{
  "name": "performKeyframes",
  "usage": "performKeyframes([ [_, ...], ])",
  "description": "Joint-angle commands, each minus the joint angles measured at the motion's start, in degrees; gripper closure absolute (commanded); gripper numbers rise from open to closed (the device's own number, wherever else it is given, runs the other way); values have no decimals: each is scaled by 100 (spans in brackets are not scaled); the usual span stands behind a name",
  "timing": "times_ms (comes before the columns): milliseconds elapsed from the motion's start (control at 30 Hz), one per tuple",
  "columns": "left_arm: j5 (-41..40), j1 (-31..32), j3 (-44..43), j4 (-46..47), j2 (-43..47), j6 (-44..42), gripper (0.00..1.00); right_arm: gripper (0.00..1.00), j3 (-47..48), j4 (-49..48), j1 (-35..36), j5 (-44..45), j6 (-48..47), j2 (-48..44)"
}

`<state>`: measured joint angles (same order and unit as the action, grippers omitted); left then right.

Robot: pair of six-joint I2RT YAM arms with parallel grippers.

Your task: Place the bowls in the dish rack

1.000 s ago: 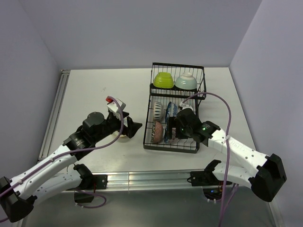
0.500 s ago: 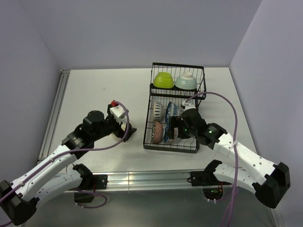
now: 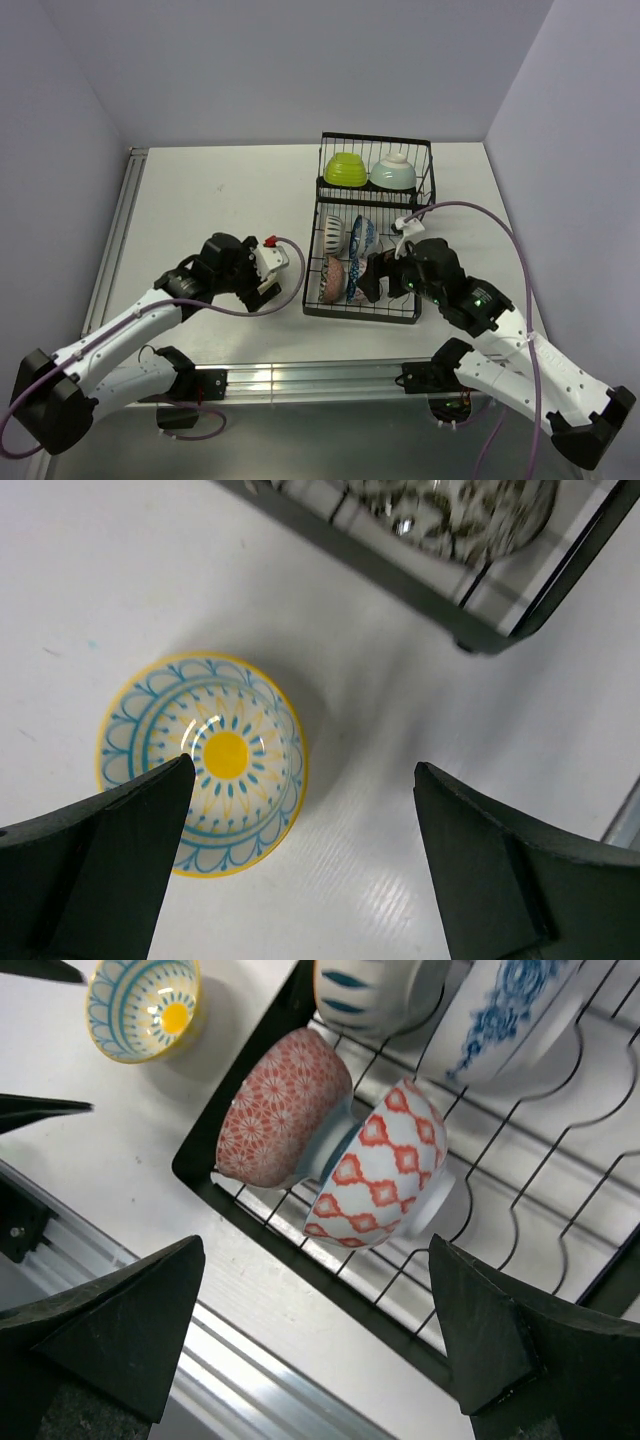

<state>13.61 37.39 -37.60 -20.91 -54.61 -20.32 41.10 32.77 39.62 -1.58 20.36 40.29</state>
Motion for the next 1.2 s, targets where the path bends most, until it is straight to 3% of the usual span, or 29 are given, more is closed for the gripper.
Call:
performKeyframes([
  [0, -147, -82, 60, -195, -295, -780, 3, 0, 433, -254, 11, 61, -883, -250],
  [133, -270, -153, 209, 7, -655, -1132, 4, 0, 714, -158, 2, 150, -1376, -373],
  [300, -244, -170, 324, 253, -990, -1501, 5, 0, 943, 1, -15, 1203, -1236, -426],
  [500, -254, -170, 350, 350, -1587, -1826, 15, 2, 1154, 484, -24, 511, -1412, -452],
  [700, -51, -170, 482, 333, -1772, -2038, 48, 5, 1181, 704, -164, -219, -1193, -522],
  [733, 1, -170, 473, 228, -1764, -2046, 59, 5, 1198, 730, -182, -280, -1131, -531],
  [800, 159, -170, 438, 140, -1729, -2029, 74, 6, 1216, 783, -287, -421, -991, -523],
  [833, 282, -170, 369, -8, -1641, -1985, 91, 8, 1225, 879, -331, -456, -781, -531],
  [867, 431, -170, 342, -45, -1562, -1915, 99, 8, 1260, 923, -471, -622, -718, -540],
  [1167, 1310, -162, -115, 322, 317, -633, 100, 11, 1251, 1293, -1096, -1168, -200, -672],
])
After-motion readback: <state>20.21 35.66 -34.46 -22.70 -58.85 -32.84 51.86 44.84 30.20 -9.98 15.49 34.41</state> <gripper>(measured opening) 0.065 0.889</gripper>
